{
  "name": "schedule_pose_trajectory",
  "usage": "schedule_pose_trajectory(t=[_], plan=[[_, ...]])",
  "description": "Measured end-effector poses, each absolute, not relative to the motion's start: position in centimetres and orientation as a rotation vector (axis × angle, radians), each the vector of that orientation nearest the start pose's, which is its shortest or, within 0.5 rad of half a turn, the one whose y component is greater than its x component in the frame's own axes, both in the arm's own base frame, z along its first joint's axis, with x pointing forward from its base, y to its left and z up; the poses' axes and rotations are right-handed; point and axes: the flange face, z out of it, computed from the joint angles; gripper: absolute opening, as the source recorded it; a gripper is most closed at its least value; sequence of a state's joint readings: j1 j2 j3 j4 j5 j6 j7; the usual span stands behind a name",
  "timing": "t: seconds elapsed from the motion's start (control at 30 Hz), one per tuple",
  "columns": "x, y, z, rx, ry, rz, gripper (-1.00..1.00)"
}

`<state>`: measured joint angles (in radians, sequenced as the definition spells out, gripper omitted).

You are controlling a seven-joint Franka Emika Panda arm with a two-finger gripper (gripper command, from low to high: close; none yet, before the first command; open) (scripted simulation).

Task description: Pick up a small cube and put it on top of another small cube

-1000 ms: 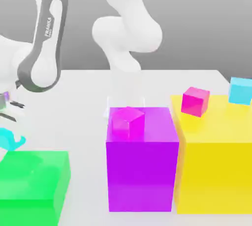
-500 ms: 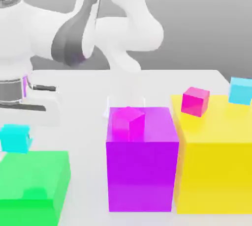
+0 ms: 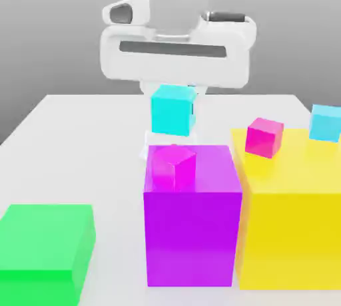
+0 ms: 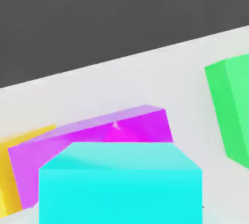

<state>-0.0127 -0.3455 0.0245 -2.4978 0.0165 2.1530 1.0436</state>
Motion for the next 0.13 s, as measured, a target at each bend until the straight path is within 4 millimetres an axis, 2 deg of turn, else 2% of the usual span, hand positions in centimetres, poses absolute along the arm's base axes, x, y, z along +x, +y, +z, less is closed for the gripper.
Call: schedule_pose_trajectory(t=[0.13], plan=[[42.48, 0.57, 40.93, -2.720, 1.562, 0.004, 1.00]])
